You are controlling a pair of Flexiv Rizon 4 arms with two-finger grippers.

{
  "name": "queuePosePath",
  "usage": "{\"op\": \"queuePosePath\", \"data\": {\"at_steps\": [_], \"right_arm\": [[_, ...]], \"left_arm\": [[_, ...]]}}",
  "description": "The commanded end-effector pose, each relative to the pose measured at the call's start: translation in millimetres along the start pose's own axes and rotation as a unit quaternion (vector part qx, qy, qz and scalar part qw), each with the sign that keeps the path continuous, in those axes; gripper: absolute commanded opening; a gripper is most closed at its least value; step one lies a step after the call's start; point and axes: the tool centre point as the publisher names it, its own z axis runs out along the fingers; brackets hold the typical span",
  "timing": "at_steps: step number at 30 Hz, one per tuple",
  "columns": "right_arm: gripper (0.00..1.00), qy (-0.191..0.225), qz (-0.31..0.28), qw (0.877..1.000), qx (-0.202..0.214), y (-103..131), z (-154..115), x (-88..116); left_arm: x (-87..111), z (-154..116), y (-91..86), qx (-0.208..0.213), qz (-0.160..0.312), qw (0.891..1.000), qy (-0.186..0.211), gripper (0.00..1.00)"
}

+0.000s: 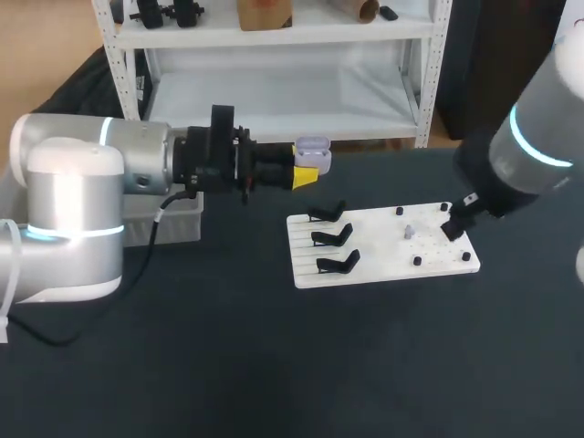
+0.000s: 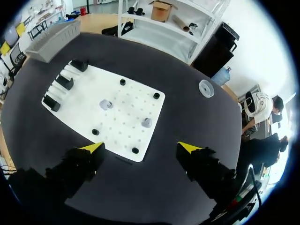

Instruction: Pick up each earbud case from the left stands, insert the matching earbuds, close the lid, and place the case in the box.

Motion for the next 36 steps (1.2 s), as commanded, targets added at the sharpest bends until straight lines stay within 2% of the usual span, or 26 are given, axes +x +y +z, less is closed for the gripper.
{"op": "queuePosePath", "data": {"at_steps": [1,5,7,8,9,10,12,13,21,22,23,36], "right_arm": [[1.00,0.006,0.002,1.000,0.020,7.1,10.8,-3.9],[0.99,0.021,0.006,1.000,0.014,5.2,18.3,-5.1],[0.80,0.036,0.013,0.999,0.005,5.2,19.8,-6.3],[0.73,0.040,0.016,0.999,0.002,5.0,20.1,-6.9],[0.70,0.043,0.016,0.999,0.001,4.7,20.5,-7.6],[0.69,0.047,0.016,0.999,-0.001,4.3,20.9,-8.6],[0.75,0.053,0.016,0.998,-0.005,3.4,21.4,-10.5],[0.75,0.055,0.017,0.998,-0.008,2.8,22.0,-11.5],[0.58,0.092,0.017,0.995,-0.017,0.5,24.5,-18.4],[0.51,0.093,0.020,0.995,-0.017,0.8,25.0,-18.5],[0.49,0.094,0.021,0.995,-0.016,0.8,25.6,-18.8],[0.54,0.111,0.041,0.993,-0.018,-1.1,39.4,-15.3]], "left_arm": [[0.7,0.1,1.0,0.001,0.000,1.000,-0.001,0.00],[0.7,0.1,1.0,0.001,0.000,1.000,-0.001,0.00],[0.7,0.1,1.0,0.001,0.000,1.000,-0.001,0.00],[0.7,0.1,1.0,0.001,0.000,1.000,-0.001,0.00],[0.7,0.1,1.0,0.001,0.000,1.000,-0.001,0.00],[0.7,0.1,1.0,0.001,0.000,1.000,-0.001,0.00],[0.7,0.1,1.0,0.001,0.000,1.000,-0.001,0.00],[0.7,0.1,1.0,0.001,0.000,1.000,-0.001,0.00],[0.7,0.1,1.0,0.001,0.000,1.000,-0.001,0.00],[0.7,0.1,1.0,0.001,0.000,1.000,-0.001,0.00],[0.7,0.1,1.0,0.001,0.000,1.000,-0.001,0.00],[0.7,0.1,1.0,0.001,0.000,1.000,-0.001,0.00]]}}
